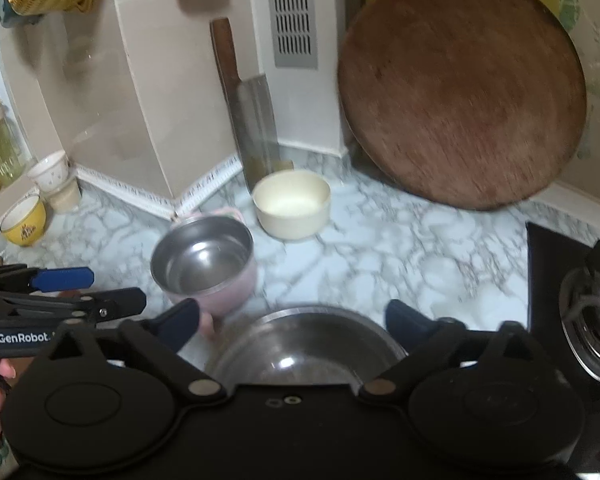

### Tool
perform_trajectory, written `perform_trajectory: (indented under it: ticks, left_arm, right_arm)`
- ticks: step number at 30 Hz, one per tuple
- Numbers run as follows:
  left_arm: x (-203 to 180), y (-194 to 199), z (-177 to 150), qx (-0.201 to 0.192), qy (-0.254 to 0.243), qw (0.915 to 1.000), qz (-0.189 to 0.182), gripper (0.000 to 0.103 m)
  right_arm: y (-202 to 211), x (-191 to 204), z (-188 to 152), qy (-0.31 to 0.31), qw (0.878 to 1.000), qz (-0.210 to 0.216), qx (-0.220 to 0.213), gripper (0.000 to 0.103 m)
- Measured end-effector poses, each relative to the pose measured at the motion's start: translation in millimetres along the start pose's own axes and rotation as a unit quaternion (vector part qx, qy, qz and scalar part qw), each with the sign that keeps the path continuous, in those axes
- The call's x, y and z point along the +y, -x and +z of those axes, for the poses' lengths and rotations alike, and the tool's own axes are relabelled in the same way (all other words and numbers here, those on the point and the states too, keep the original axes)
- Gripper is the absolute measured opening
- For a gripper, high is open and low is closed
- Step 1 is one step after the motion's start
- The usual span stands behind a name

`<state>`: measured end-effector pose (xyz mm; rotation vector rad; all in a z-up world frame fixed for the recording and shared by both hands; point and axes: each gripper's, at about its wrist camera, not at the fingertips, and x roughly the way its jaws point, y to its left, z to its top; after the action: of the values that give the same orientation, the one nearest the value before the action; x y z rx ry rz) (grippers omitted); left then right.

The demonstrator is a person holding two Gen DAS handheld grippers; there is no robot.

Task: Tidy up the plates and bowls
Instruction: 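Move both tools to the pink pot and close them on its rim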

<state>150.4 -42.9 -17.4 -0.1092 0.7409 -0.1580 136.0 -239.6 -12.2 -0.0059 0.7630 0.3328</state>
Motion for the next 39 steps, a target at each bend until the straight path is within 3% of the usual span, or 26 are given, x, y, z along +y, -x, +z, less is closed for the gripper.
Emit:
perform_trajectory:
  ticks: [5, 13, 26, 37, 39]
  left_arm:
    - [17, -8, 9, 0.005, 0.012, 0.9998, 0.015, 0.079]
    - [58, -54, 29, 0.081, 0.085, 0.9929, 0.018, 0.080]
    - [70, -119, 42, 0.119, 0.084, 0.9876, 0.058, 0.080]
    - [67, -141, 45, 0.125, 0.084, 0.9858, 0.075, 0.079]
    - [67, -143, 44, 0.130, 0.088, 0.9850, 0.071, 0.064]
  right_arm:
    - [-14, 9, 17, -0.001, 1.000, 0.009, -0.002, 0.103]
    - [-59, 18, 50, -0.010, 0.999, 0.006, 0.030, 0.103]
    - [-138, 30, 73, -0.004, 0.996, -0.006, 0.093, 0.102]
    - [-179, 22, 72, -0.021, 0.990, 0.016, 0.137, 0.074]
    - [-183, 22, 71, -0.018, 0.989, 0.021, 0.143, 0.068]
